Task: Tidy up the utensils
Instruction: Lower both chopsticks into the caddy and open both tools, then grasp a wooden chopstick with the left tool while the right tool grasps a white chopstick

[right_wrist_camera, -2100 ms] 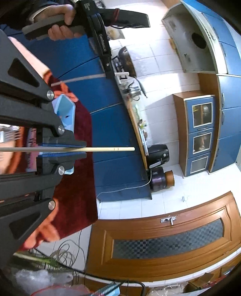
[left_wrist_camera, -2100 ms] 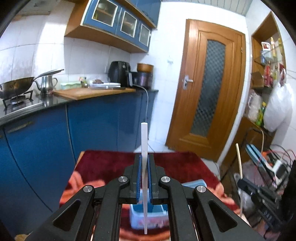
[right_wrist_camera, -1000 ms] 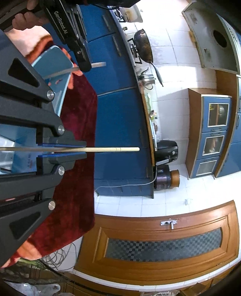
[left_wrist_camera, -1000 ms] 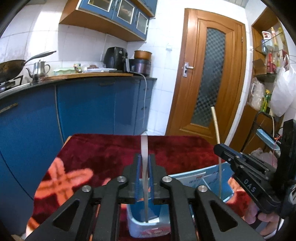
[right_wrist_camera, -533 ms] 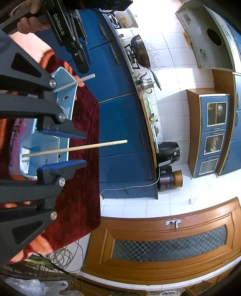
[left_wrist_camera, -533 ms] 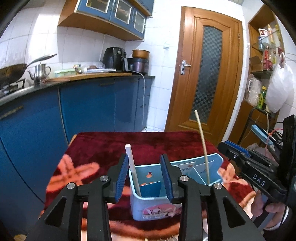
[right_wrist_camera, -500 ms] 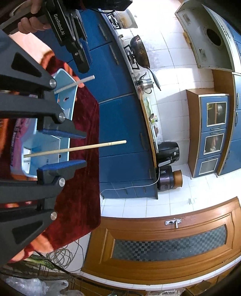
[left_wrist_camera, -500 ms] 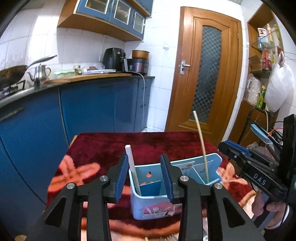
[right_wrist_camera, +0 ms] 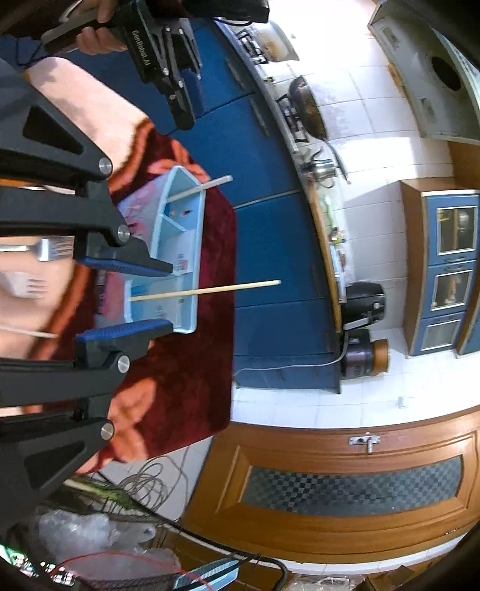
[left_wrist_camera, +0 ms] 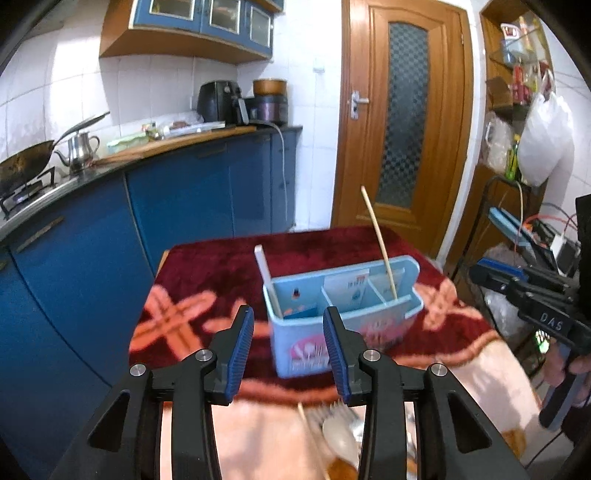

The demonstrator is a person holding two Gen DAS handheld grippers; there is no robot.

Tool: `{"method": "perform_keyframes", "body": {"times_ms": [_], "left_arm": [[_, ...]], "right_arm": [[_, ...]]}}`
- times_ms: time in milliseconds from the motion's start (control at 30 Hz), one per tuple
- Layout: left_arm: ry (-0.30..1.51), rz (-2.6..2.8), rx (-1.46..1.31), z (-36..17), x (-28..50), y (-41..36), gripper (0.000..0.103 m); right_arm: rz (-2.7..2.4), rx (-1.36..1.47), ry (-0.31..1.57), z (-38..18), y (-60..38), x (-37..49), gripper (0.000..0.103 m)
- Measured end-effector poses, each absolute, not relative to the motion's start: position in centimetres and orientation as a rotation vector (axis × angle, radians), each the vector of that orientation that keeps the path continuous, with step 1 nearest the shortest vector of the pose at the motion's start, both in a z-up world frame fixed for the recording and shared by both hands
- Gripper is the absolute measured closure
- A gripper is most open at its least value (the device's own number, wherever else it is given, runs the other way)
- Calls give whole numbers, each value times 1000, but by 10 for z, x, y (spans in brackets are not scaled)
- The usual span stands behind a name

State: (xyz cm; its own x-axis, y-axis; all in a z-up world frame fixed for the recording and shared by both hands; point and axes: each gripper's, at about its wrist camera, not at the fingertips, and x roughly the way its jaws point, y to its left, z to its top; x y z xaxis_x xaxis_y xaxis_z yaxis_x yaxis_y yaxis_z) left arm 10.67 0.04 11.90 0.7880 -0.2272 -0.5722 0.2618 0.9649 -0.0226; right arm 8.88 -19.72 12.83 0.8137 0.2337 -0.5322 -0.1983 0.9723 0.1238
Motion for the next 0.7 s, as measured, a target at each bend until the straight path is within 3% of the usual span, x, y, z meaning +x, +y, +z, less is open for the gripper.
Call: {"method": "perform_keyframes", "body": {"times_ms": [700], "left_arm": [[982,-297,129,57,92,-11,63]], "right_arm": [[211,26,1060,54,-196,73,74]]}}
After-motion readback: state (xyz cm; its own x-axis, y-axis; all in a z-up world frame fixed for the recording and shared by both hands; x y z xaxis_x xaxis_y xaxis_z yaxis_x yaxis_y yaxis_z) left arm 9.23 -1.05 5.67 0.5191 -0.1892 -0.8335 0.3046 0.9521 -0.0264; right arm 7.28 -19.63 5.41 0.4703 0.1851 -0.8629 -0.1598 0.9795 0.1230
